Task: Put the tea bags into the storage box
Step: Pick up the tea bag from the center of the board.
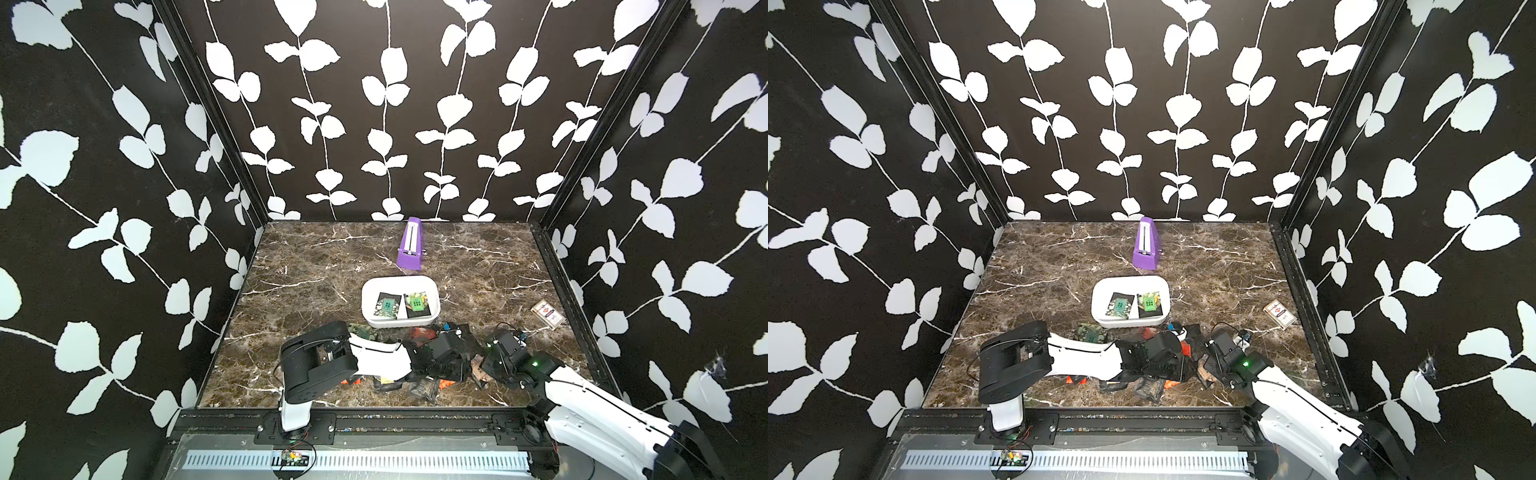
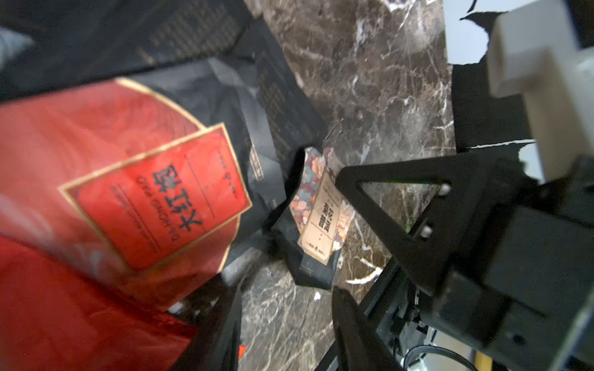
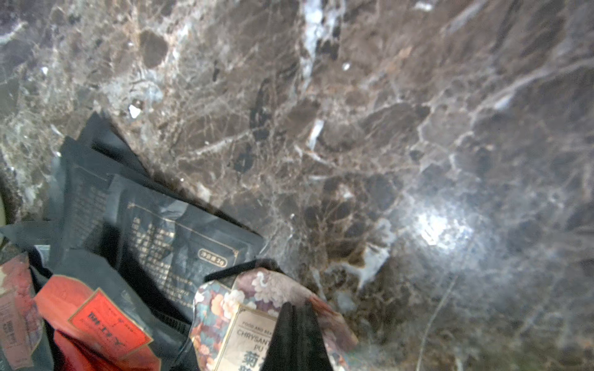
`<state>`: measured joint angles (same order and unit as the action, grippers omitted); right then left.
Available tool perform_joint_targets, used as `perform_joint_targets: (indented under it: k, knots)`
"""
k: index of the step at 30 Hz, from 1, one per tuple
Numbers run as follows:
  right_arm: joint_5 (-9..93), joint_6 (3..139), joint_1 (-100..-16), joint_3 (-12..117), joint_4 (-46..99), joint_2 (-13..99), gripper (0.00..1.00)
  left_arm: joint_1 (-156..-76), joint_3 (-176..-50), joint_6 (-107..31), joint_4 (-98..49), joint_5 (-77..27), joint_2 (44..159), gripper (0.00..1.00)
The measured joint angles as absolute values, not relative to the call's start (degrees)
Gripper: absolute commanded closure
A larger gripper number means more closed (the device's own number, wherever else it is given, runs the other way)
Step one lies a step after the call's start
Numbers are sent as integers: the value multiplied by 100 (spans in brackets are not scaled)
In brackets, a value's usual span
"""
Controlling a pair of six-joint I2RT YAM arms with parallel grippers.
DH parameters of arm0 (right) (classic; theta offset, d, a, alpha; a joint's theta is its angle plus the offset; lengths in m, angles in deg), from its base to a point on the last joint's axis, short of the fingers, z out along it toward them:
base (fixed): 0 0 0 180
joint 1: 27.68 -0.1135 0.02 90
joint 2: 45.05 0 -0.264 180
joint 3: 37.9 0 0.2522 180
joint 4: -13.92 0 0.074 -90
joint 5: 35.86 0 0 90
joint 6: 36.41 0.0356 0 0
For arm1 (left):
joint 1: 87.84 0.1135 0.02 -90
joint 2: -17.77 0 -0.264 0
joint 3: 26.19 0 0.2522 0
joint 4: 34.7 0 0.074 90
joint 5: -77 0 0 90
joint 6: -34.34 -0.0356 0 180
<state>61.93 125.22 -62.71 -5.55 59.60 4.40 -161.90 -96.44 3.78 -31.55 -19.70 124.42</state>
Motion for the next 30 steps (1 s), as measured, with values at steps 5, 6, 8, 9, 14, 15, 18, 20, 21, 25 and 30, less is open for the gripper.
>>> perform_joint_targets:
  k: [5, 6, 8, 9, 14, 15, 18, 20, 21, 25, 30]
  knots:
    - [6176, 12549, -6260, -616, 5901, 350, 100, -16242, -9793, 474, -3166, -2014, 12626, 61]
    - [6174, 12560, -6253, -634, 5890, 320, 100, -16242, -9811, 485, -3166, -2027, 12654, 63]
    - [6160, 12581, -6253, -673, 5868, 248, 100, -16242, -9856, 507, -3166, -2053, 12724, 67]
    - [6158, 12597, -6251, -688, 5860, 221, 100, -16242, -9887, 520, -3164, -2066, 12764, 70]
    - [6132, 12645, -6249, -728, 5846, 145, 100, -16242, -10025, 638, -3306, -2117, 12989, 72]
    - [6126, 12647, -6249, -736, 5842, 132, 100, -16242, -10055, 649, -3315, -2114, 13011, 72]
    - [6119, 12653, -6249, -756, 5827, 99, 100, -16242, -10106, 669, -3347, -2106, 13063, 72]
    - [6119, 12664, -6249, -773, 5809, 77, 100, -16242, -10123, 671, -3339, -2066, 13072, 72]
    - [6117, 12667, -6249, -778, 5805, 71, 100, -16242, -10145, 671, -3321, -2047, 13081, 72]
    - [6115, 12673, -6249, -826, 5741, 14, 100, -16242, -10202, 684, -3339, -1983, 13142, 75]
    - [6101, 12684, -6249, -881, 5656, -58, 100, -16242, -10259, 748, -3380, -1959, 13238, 90]
